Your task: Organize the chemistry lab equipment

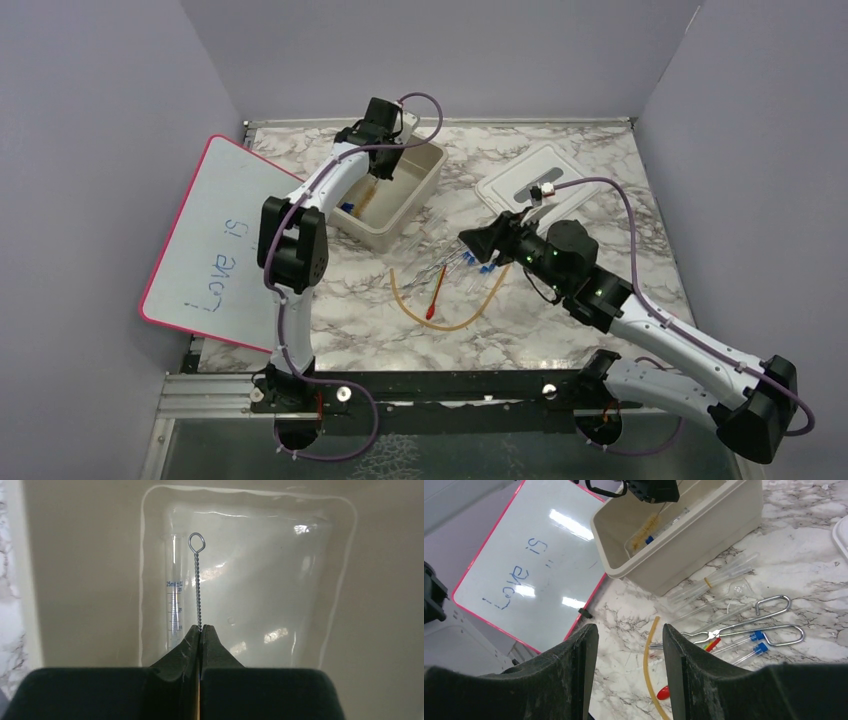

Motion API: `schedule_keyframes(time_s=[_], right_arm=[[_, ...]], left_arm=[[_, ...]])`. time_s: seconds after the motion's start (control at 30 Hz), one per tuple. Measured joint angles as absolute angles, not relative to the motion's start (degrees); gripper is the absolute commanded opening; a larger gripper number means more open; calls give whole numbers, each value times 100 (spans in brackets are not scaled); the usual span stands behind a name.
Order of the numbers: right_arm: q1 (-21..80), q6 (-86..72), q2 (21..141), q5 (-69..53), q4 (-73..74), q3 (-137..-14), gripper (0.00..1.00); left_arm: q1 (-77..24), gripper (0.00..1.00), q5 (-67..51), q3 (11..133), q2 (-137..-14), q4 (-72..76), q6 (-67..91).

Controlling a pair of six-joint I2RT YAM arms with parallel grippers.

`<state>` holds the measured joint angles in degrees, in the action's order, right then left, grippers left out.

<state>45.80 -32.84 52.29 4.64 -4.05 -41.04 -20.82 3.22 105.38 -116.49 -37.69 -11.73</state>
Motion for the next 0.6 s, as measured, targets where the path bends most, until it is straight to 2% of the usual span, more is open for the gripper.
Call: schedule_keyframes(time_s=[0.27, 0.6], right_arm=[[4580, -3420, 5369, 541, -222, -4104, 55], [4580, -3802, 5758, 882, 8, -3846, 54]], left_arm=[[-1951, 11, 276, 10847, -12558, -3970, -1162], [-1951, 40, 248, 10986, -12532, -4045, -1131]])
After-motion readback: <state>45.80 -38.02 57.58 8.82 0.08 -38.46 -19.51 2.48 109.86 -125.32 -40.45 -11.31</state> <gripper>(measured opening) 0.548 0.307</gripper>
